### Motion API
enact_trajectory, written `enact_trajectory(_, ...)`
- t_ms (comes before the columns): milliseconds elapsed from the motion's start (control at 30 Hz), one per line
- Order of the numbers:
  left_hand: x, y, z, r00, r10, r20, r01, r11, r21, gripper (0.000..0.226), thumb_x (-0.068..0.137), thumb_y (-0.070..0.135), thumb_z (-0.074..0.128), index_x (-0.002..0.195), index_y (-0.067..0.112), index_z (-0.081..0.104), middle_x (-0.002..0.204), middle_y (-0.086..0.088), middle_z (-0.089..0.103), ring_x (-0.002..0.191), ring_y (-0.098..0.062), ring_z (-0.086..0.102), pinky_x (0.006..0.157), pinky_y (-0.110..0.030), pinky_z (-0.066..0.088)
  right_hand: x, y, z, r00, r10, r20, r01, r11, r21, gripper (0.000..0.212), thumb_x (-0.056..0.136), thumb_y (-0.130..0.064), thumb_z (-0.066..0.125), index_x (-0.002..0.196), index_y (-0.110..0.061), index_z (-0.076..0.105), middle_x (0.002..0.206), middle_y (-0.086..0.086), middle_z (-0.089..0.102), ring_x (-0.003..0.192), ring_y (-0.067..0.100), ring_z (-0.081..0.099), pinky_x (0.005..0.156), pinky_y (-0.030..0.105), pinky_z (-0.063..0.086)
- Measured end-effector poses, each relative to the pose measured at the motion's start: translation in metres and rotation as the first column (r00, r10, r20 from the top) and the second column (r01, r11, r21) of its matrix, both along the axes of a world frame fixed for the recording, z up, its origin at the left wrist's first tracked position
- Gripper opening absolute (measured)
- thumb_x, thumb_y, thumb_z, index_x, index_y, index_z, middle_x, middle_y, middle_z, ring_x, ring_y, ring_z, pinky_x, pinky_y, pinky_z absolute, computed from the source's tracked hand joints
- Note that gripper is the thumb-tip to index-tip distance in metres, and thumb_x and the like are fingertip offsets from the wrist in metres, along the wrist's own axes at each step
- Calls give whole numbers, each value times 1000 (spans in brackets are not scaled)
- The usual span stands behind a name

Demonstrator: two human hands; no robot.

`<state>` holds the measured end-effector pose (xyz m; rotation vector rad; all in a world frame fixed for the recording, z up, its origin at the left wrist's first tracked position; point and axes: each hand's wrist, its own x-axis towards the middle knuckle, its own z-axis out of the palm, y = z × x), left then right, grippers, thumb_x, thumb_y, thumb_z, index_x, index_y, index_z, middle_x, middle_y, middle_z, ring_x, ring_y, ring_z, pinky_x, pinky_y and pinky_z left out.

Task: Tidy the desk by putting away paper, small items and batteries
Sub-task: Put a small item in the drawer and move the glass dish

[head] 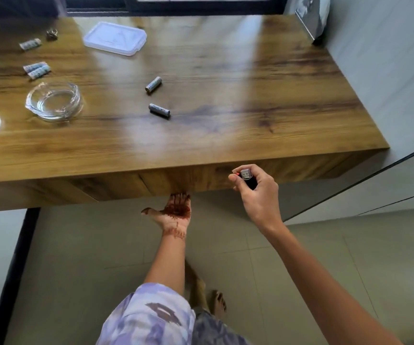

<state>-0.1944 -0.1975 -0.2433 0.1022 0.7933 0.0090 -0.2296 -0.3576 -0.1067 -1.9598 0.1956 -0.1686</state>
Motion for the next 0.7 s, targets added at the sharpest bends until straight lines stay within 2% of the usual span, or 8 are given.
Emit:
enact_trajectory(300,1,-2,2,999,27,21,-27,1000,-1,113,73,84,10,141,-5,23,149,-21,29,138,-31,28,115,-44,19,3,-8,2,1000,4,-11,-4,1000,-20,6,83,-18,67,85,-21,61,74,-14,62,71,6,62,69,20,51)
enact_trajectory(433,2,-2,1,1000,29,4,-29,1000,4,112,74,84,11,141,-6,24,149,-21,29,138,-31,28,115,-44,19,8,-8,1,1000,11,-10,-12,999,-35,7,83,-19,67,85,-23,61,73,-16,62,69,1,60,68,16,50)
enact_trajectory(600,2,-2,-1,1000,23,-2,-23,1000,14,112,74,84,12,140,-6,25,149,-20,30,138,-31,29,114,-44,20,14,-6,0,1000,26,-13,-26,999,-46,7,83,-18,67,85,-23,61,73,-15,61,71,5,61,66,14,49)
enact_trajectory(700,1,-3,0,1000,24,-6,-23,1000,18,111,75,83,13,140,-5,27,148,-20,33,137,-30,31,114,-43,21,17,-5,-1,999,33,-9,-34,998,-44,7,83,-18,67,86,-23,61,74,-16,61,69,-1,59,64,9,46)
